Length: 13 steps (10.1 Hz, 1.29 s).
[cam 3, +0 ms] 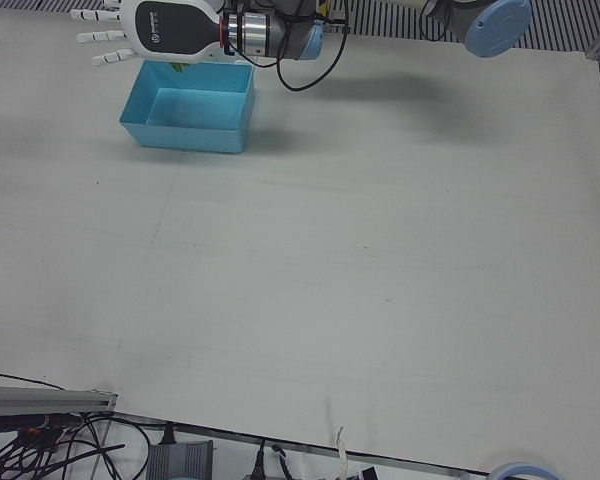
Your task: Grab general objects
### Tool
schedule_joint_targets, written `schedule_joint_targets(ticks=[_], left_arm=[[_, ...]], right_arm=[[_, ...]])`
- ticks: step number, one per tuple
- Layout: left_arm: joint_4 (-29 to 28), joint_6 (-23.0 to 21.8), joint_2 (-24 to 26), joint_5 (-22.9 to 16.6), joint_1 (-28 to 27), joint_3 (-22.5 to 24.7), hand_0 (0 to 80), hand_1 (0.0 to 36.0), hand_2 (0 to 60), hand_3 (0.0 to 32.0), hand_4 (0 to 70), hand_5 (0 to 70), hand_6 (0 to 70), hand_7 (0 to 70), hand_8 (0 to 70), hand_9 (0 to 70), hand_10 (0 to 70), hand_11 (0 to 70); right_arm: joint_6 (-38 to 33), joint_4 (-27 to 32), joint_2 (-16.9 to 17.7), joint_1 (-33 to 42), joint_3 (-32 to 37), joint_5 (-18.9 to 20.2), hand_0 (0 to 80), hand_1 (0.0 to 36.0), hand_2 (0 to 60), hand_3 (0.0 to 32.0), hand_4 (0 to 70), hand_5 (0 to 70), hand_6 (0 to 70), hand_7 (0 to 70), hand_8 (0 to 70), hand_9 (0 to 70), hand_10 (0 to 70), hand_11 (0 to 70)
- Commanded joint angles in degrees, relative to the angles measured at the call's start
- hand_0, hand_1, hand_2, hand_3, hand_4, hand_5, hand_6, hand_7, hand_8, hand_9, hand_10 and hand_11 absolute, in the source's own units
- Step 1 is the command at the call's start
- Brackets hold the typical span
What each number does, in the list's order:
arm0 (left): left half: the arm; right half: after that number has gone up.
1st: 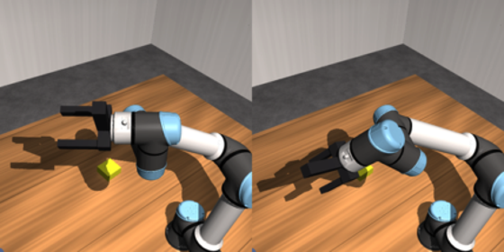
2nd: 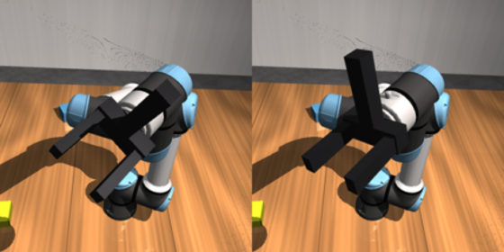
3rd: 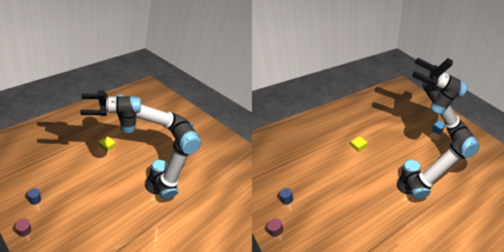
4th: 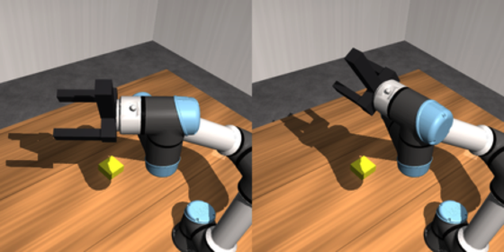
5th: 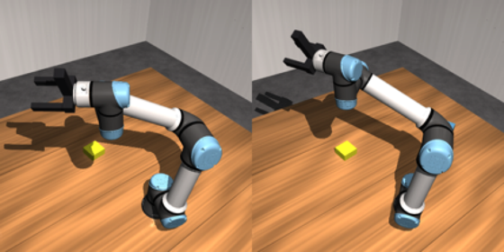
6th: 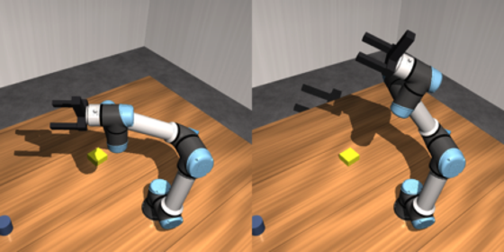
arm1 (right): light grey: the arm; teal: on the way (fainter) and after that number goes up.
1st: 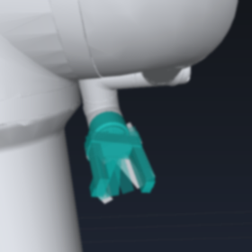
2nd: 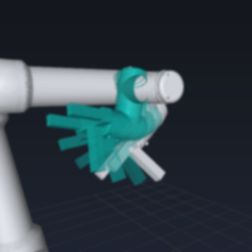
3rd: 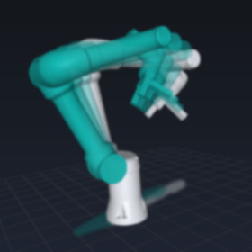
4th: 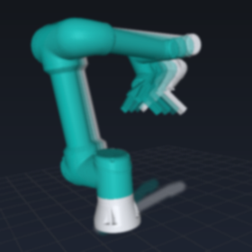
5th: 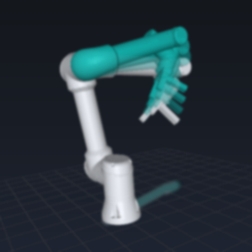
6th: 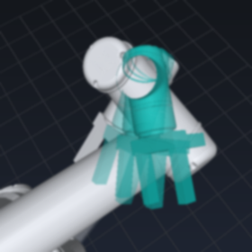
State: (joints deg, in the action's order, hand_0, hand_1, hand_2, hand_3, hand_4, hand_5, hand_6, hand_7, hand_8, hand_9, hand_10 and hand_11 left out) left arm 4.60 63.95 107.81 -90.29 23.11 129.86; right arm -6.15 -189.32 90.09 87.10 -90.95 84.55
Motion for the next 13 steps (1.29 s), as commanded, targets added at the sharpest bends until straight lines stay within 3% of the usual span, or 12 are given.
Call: schedule_joint_targets(ticks=[1, 5, 6, 7, 9, 10, 11, 12, 13], left_arm=[[0.06, 0.12, -0.05, 0.02, 0.00, -0.05, 41.1, 0.0, 0.0, 32.0, 0.0, 15.7, 0.0, 8.9, 12.3, 0.3, 6.6, 9.6], [0.06, -0.58, -0.23, 0.02, 0.09, -2.93, 38.7, 0.0, 0.0, 32.0, 0.0, 15.2, 0.0, 9.5, 12.2, 0.5, 6.2, 8.9], [0.15, -3.02, 0.12, 0.11, 0.96, -4.43, 38.6, 0.0, 0.0, 32.0, 0.0, 15.7, 0.0, 9.7, 12.4, 0.6, 6.3, 9.0], [1.97, -6.87, 0.38, -0.06, 5.93, -7.05, 38.0, 0.0, 0.0, 32.0, 0.0, 17.6, 0.0, 10.5, 13.2, 2.0, 6.1, 8.7], [5.04, -13.04, 7.37, -0.15, 16.39, -16.43, 38.3, 0.0, 0.0, 32.0, 1.7, 22.1, 1.5, 13.5, 15.8, 6.1, 6.1, 8.5], [12.38, -13.06, 12.73, -0.07, 20.27, -20.66, 40.8, 0.0, 0.0, 16.8, 11.5, 26.5, 7.4, 18.9, 18.5, 10.3, 7.4, 10.2], [16.19, -13.06, 16.87, -0.06, 25.00, -25.31, 40.1, 0.0, 0.0, 3.8, 20.8, 31.6, 12.8, 25.2, 20.3, 12.6, 11.5, 16.0], [17.01, -13.32, 18.39, -0.06, 30.97, -28.67, 40.1, 0.0, 0.0, 0.0, 26.1, 34.2, 17.1, 30.2, 22.7, 15.7, 13.8, 19.2], [16.41, -14.11, 17.80, 0.20, 35.29, -30.01, 41.2, 0.0, 0.0, 0.2, 26.0, 39.5, 17.4, 30.6, 21.7, 14.3, 12.5, 17.4]], right_arm=[[0.00, 0.00, 0.00, 0.00, -0.01, 0.00, 0.0, 0.0, 0.0, 0.0, 0.0, 0.0, 0.0, 0.0, 0.0, 0.0, 0.0, 0.0], [0.00, 0.00, 0.00, 0.00, -0.01, 0.00, 0.0, 0.0, 0.0, 0.0, 0.0, 0.0, 0.0, 0.0, 0.0, 0.0, 0.0, 0.0], [0.00, 0.00, 0.00, 0.00, -0.01, 0.00, 0.0, 0.0, 0.0, 0.0, 0.0, 0.0, 0.0, 0.0, 0.0, 0.0, 0.0, 0.0], [0.00, 0.00, 0.00, 0.00, -0.01, 0.00, 0.0, 0.0, 0.0, 0.0, 0.0, 0.0, 0.0, 0.0, 0.0, 0.0, 0.0, 0.0], [0.00, 0.00, 0.00, 0.00, -0.01, 0.00, 0.0, 0.0, 0.0, 0.0, 0.0, 0.0, 0.0, 0.0, 0.0, 0.0, 0.0, 0.0], [0.00, 0.00, 0.00, 0.00, -0.01, 0.00, 0.0, 0.0, 0.0, 0.0, 0.0, 0.0, 0.0, 0.0, 0.0, 0.0, 0.0, 0.0], [0.00, 0.00, 0.00, 0.00, -0.01, 0.00, 0.0, 0.0, 0.0, 0.0, 0.0, 0.0, 0.0, 0.0, 0.0, 0.0, 0.0, 0.0], [0.09, 0.00, 0.00, 0.00, -0.01, -0.09, 0.0, 0.0, 0.0, 0.0, 0.0, 0.0, 0.0, 0.0, 0.0, 0.0, 0.0, 0.0], [0.00, 0.00, 0.00, 0.00, -0.01, 0.00, 0.0, 0.0, 0.0, 0.0, 0.0, 0.0, 0.0, 0.0, 0.0, 0.0, 0.0, 0.0]])
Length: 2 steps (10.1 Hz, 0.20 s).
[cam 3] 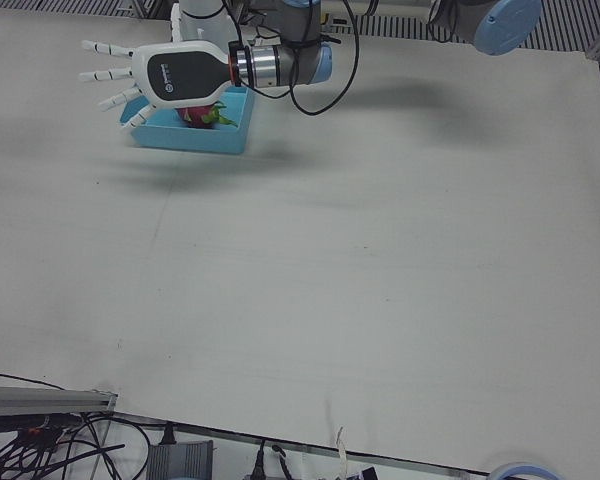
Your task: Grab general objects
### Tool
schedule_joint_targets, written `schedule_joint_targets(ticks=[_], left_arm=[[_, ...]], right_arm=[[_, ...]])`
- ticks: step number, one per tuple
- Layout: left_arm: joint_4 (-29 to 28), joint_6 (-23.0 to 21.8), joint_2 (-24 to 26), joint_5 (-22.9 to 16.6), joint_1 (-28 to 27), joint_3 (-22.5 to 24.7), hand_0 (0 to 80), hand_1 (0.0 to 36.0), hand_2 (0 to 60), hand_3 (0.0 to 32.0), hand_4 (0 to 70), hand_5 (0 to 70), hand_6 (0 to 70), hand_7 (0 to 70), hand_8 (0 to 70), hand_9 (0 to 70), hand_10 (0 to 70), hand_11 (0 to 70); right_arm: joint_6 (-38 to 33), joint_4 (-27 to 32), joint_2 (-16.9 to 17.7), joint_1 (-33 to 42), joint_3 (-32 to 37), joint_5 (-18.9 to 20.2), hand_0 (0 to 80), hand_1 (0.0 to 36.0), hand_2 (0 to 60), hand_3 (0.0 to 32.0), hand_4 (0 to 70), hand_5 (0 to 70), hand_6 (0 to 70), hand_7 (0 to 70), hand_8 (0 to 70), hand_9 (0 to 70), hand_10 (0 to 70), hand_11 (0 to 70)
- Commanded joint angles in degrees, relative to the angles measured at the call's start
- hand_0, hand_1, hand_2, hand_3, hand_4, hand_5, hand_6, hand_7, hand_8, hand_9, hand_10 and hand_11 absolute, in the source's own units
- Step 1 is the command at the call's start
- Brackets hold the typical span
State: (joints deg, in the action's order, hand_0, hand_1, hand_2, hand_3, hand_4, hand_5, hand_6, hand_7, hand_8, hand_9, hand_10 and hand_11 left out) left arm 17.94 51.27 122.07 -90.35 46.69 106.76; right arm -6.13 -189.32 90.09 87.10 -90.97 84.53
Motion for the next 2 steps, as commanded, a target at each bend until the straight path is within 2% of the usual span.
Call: schedule_joint_targets(ticks=[1, 2], left_arm=[[0.02, -3.87, 0.92, 0.61, 13.58, -9.00, 41.5, 0.0, 0.0, 0.0, 25.6, 38.8, 17.4, 30.4, 21.7, 14.3, 12.1, 16.8], [-5.58, -7.37, -1.11, 1.66, 15.95, -12.59, 40.8, 0.0, 0.0, 0.0, 25.7, 38.0, 18.4, 31.6, 22.3, 15.0, 11.9, 16.5]], right_arm=[[0.06, 0.00, 0.00, 0.00, -0.09, 0.02, 0.0, 0.0, 0.0, 0.0, 0.0, 0.0, 0.0, 0.0, 0.0, 0.0, 0.0, 0.0], [0.06, 0.00, 0.00, 0.00, -0.09, 0.02, 0.0, 0.0, 0.0, 0.0, 0.0, 0.0, 0.0, 0.0, 0.0, 0.0, 0.0, 0.0]])
